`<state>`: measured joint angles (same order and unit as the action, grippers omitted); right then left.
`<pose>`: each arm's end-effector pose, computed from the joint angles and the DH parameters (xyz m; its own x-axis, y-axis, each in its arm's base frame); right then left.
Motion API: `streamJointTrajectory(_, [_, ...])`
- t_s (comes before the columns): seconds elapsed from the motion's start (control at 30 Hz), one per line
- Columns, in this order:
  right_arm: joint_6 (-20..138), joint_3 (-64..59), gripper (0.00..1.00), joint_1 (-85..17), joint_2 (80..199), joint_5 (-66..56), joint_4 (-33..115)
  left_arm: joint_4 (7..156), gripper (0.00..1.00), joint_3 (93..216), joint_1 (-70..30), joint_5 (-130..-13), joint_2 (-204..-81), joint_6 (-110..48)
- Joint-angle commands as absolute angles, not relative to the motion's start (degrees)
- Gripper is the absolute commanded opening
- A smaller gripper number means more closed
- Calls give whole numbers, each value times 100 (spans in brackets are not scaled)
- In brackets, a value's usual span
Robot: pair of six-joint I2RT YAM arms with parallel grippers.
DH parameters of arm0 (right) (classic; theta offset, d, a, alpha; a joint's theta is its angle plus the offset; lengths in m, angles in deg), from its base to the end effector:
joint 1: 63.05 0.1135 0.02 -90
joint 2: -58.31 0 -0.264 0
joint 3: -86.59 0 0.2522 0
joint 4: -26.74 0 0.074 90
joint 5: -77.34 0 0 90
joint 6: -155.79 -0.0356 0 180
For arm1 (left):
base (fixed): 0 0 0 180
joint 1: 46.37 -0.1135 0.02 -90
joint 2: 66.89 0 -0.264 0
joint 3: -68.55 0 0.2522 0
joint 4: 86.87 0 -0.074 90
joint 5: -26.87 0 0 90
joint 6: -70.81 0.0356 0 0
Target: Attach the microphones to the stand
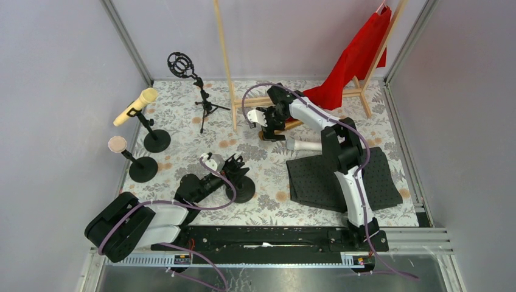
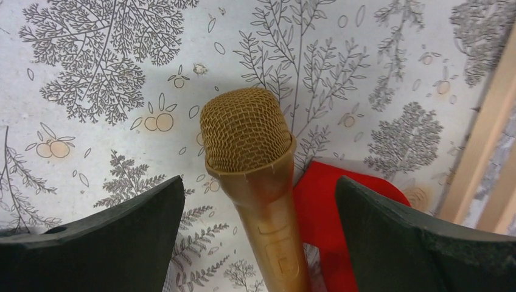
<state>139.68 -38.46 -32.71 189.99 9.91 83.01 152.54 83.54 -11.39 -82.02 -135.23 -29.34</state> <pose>0.4201 0.2617 0.1864 0.3799 -0.8056 -0.4547 -0.9094 -0.2354 -0.3428 0.1410 -0.1127 0.1679 -0.0569 -0.1637 -0.9849 0.8088 0.5707 -0.1416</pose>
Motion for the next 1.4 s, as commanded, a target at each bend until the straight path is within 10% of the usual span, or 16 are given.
streamJointTrajectory(0.0, [14192,-4242,100,-3311,19390,1137,8866,16010,25,8345,-1115,-8070,-13431,-3009])
streamJointTrajectory(0.33, [14101,-4403,93,-3329,19757,1199,9037,15971,31,8390,-1113,-8018,-13495,-2986])
streamJointTrajectory(0.9, [13215,-4327,35,-3313,19749,1911,8196,15702,41,8301,-1115,-7866,-13260,-2948])
streamJointTrajectory(1.07, [12935,-4096,1,-3267,19530,2078,7617,15724,45,8249,-1113,-7849,-13249,-2962])
streamJointTrajectory(1.37, [11692,-2491,0,-3249,18055,2250,4891,15639,54,8063,-1113,-7741,-13125,-2964])
